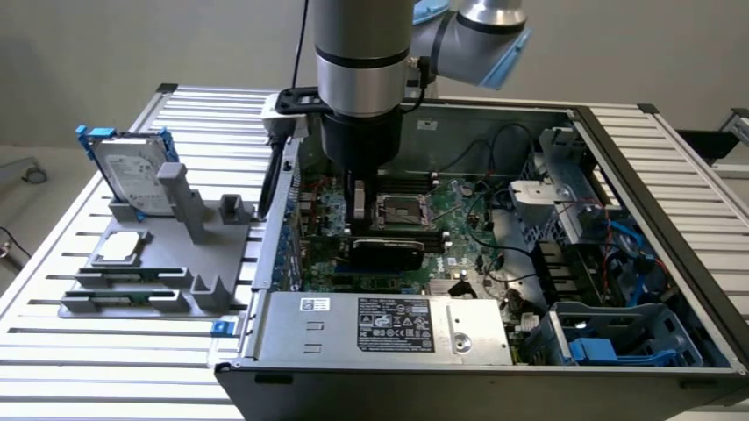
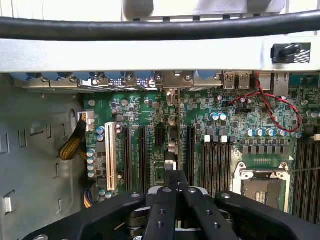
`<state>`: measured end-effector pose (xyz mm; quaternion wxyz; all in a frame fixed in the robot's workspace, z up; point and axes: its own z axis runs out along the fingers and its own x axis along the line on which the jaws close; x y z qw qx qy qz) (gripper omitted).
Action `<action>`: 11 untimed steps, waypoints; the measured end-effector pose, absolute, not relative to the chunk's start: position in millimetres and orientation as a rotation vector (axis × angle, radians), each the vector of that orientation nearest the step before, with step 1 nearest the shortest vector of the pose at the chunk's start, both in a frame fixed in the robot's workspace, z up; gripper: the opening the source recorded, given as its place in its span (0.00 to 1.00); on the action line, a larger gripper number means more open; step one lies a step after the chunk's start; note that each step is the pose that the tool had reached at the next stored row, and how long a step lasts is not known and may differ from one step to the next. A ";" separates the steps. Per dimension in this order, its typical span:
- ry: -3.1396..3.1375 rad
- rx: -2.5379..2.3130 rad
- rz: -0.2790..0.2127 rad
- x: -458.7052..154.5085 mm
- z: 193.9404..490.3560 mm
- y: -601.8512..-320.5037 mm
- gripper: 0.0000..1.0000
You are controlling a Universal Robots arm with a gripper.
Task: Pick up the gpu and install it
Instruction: 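Insert the gpu into the slot, then press down on the gpu until it lock into place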
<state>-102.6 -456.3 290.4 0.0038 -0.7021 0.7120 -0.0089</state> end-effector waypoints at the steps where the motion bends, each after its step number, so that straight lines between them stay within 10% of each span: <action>1: 2.231 -2.200 -0.028 -102.6 290.4 -456.3 0.11; 11: 2.231 -2.200 -0.028 -102.6 291.4 -456.4 0.11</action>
